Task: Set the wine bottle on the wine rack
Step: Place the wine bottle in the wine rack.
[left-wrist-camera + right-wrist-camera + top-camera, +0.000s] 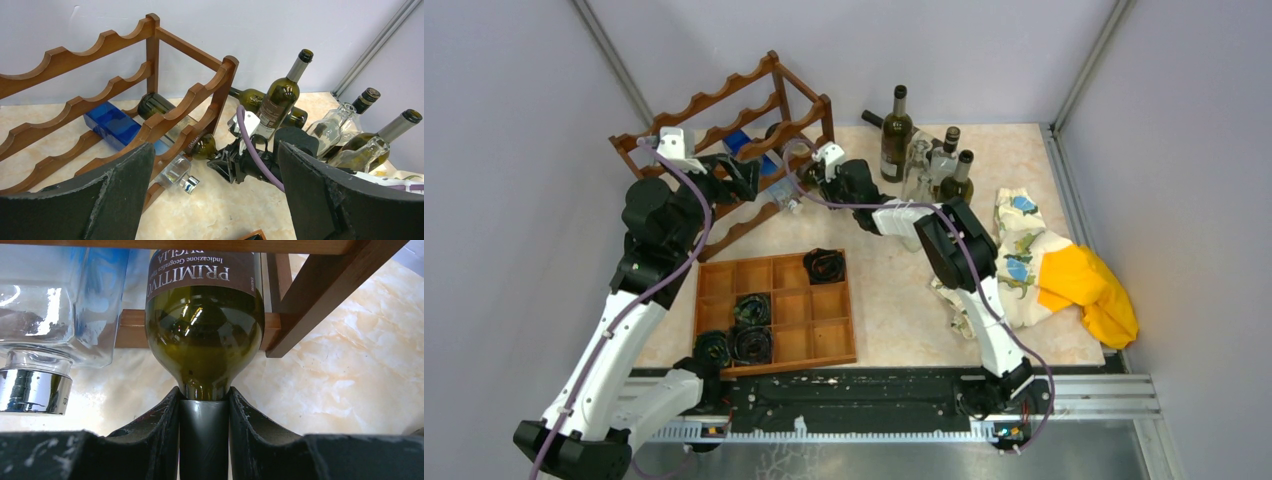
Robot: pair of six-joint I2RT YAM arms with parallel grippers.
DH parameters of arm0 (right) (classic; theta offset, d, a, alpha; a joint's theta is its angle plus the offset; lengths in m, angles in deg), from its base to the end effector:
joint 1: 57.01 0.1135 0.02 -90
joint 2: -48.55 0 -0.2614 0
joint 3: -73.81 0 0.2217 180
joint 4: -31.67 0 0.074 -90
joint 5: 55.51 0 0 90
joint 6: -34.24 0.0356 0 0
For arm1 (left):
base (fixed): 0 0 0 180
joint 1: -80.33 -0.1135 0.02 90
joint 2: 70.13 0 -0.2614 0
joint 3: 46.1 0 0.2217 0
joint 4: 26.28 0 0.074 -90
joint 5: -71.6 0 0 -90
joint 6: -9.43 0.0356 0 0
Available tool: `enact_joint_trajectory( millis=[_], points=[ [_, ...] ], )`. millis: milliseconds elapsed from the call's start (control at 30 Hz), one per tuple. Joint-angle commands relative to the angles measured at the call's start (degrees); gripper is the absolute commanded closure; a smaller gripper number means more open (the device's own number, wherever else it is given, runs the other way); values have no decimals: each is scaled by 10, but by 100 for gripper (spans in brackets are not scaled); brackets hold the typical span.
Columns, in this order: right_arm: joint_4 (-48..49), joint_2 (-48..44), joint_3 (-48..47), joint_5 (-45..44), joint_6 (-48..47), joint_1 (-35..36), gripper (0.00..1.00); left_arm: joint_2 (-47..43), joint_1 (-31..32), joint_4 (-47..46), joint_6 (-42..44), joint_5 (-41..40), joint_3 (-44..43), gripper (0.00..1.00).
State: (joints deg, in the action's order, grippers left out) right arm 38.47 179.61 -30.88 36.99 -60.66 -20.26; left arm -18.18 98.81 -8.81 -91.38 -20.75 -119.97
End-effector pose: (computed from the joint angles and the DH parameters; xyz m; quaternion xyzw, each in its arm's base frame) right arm 0.3945 0.2966 0.1754 -0.3021 0.7590 0.1753 0.5495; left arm 0.1653 -0.0537 0.4106 0.0304 0.6785 -0.1721 0.7136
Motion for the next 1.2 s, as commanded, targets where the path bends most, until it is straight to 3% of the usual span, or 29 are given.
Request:
enact_joint_trajectory(
  millis=[0, 1167],
  points=[
    [109, -6, -67, -1, -12, 6, 100, -3, -4, -4, 4, 2, -15, 2],
    [147, 75, -169, 7, 5, 7, 100, 26, -4, -3, 27, -6, -38, 2]
  ],
)
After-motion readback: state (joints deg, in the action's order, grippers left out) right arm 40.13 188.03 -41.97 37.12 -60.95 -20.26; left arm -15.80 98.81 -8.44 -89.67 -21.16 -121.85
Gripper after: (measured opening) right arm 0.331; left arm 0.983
